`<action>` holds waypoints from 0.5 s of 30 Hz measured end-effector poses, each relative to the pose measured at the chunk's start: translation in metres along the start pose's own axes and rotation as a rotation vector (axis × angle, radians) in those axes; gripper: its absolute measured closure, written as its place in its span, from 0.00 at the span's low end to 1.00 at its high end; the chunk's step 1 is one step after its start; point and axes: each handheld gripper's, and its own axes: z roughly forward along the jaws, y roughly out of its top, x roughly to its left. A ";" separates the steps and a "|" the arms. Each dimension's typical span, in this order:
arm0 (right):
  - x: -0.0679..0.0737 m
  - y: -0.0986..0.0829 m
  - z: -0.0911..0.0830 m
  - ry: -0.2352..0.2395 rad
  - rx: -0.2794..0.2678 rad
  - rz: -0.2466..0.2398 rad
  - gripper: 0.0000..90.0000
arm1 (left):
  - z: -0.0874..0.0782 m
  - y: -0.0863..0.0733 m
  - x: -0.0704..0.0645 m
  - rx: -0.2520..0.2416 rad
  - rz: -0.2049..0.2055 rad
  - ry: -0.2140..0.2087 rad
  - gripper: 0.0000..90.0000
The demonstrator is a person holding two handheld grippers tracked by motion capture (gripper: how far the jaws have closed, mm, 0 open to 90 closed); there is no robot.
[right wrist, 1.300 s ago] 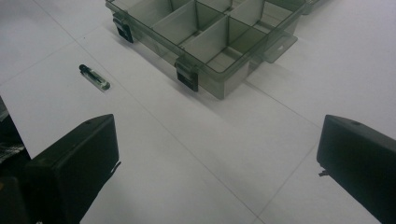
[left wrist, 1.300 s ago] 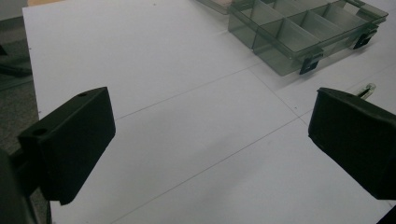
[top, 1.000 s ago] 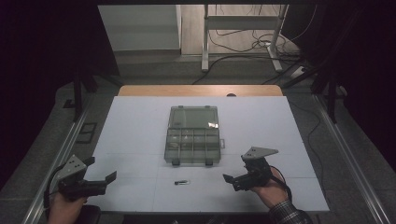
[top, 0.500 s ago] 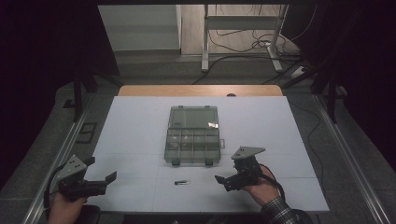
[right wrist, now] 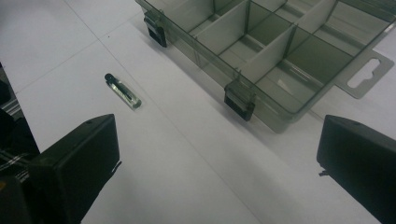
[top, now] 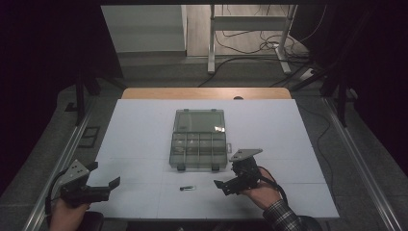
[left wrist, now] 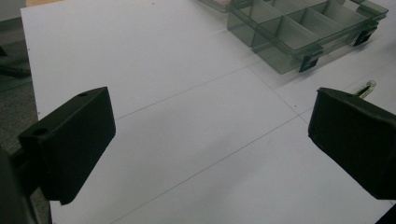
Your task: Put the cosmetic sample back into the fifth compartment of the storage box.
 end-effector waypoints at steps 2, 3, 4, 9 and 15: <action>0.001 0.003 0.002 0.005 0.005 -0.002 0.00 | 0.000 0.000 0.000 0.001 0.001 0.001 0.01; 0.002 0.004 0.004 0.005 0.012 -0.001 0.00 | 0.000 0.000 0.000 0.001 0.002 0.001 0.01; 0.003 0.006 0.008 0.001 0.021 -0.008 0.00 | 0.000 0.000 0.000 0.001 0.002 0.001 0.01; 0.008 0.012 0.016 0.006 0.057 -0.030 0.00 | 0.000 0.000 0.000 0.001 0.002 0.000 0.01; 0.012 0.020 0.025 0.017 0.083 -0.047 0.06 | 0.000 0.000 0.000 0.001 0.003 -0.001 0.02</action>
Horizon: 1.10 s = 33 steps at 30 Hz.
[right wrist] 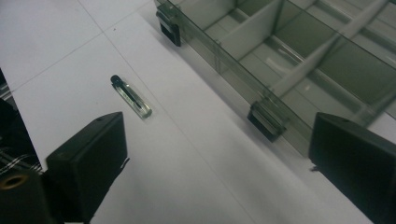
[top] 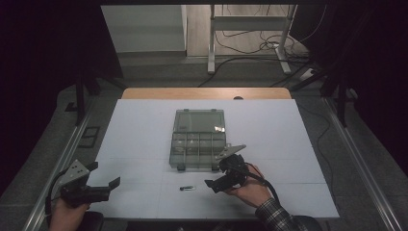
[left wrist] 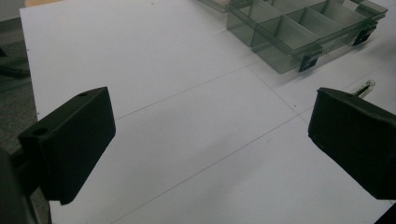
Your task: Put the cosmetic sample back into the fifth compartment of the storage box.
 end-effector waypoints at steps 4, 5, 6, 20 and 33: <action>0.003 0.004 0.006 -0.003 0.010 -0.030 0.10 | 0.000 0.000 0.000 0.000 0.000 0.000 0.02; 0.003 0.004 0.006 -0.003 0.010 -0.030 0.10 | 0.000 0.000 0.000 0.000 0.000 0.000 0.01; 0.004 0.005 0.007 -0.003 0.014 -0.036 0.11 | 0.000 0.000 0.000 0.000 0.000 0.000 0.01; 0.021 0.020 0.038 0.105 0.093 -0.145 0.53 | 0.000 0.000 0.000 0.003 0.005 -0.001 0.02; 0.037 0.028 0.067 0.185 0.138 -0.238 0.77 | 0.000 0.000 0.000 -0.001 0.001 -0.007 0.01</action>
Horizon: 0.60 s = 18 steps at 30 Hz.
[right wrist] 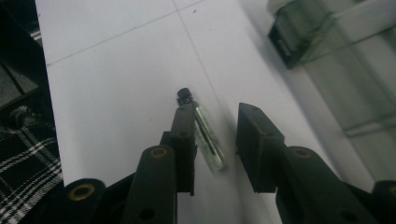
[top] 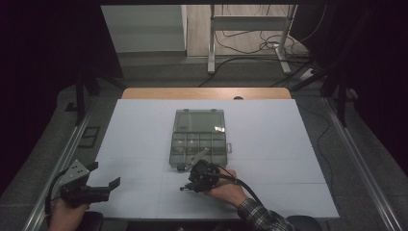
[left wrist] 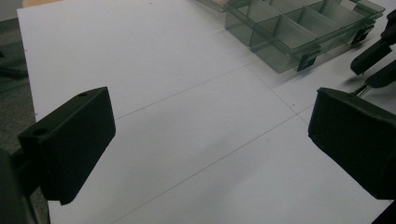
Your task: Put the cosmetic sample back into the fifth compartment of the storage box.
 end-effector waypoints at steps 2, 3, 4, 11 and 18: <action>0.001 0.000 0.006 0.011 0.021 -0.017 0.81 | 0.000 0.000 0.000 0.001 0.001 -0.001 0.01; 0.003 0.000 0.008 0.003 0.027 -0.029 0.87 | 0.000 0.000 0.000 0.001 0.000 -0.002 0.01; 0.004 0.000 0.008 -0.020 0.027 -0.054 0.89 | 0.000 0.000 0.000 0.000 0.000 -0.002 0.01; 0.004 0.002 0.003 -0.012 0.015 -0.049 0.90 | 0.000 0.000 0.001 -0.003 -0.002 -0.006 0.01; 0.002 0.002 -0.004 -0.004 -0.012 -0.026 0.90 | 0.000 0.000 0.001 -0.003 -0.003 -0.008 0.02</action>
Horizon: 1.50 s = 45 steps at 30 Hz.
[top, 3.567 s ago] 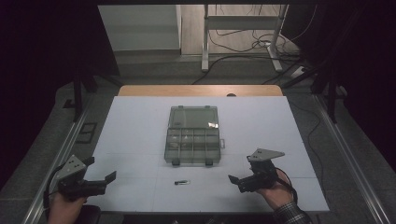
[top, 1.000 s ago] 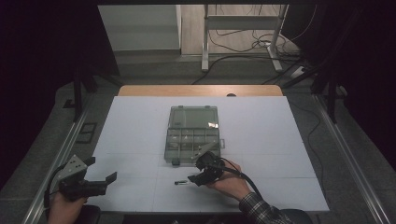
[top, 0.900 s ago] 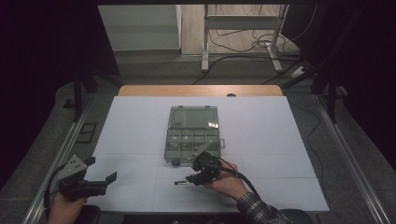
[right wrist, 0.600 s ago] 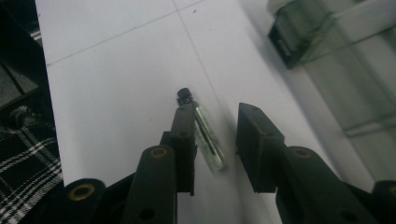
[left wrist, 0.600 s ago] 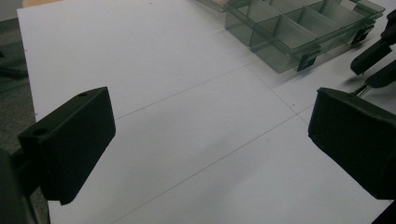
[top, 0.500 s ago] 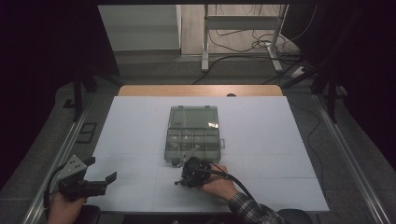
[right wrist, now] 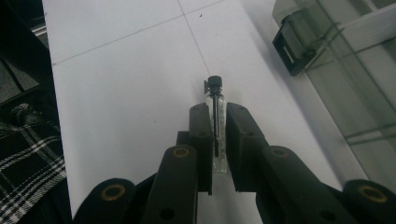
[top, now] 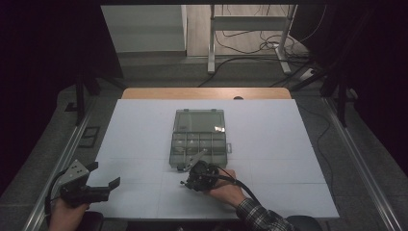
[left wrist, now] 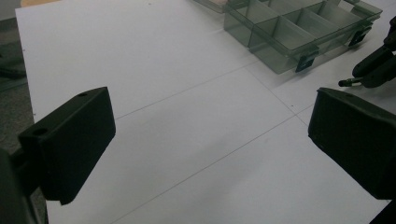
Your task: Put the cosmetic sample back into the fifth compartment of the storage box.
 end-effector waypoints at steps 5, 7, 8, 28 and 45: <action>0.000 0.000 -0.005 -0.004 -0.018 0.005 0.90 | 0.000 0.000 0.000 0.001 0.001 0.001 0.02; -0.001 0.000 -0.006 -0.006 -0.020 0.004 0.90 | 0.000 0.000 0.000 0.001 0.001 0.000 0.02; -0.001 0.000 -0.007 -0.009 -0.022 0.007 0.90 | 0.000 0.000 0.000 0.001 0.001 0.000 0.02; -0.011 0.002 -0.033 -0.065 -0.107 0.063 0.90 | 0.000 0.000 0.000 0.004 -0.001 -0.002 0.02; -0.024 0.006 -0.045 -0.107 -0.164 0.112 0.90 | 0.001 0.000 0.000 0.007 0.000 0.001 0.02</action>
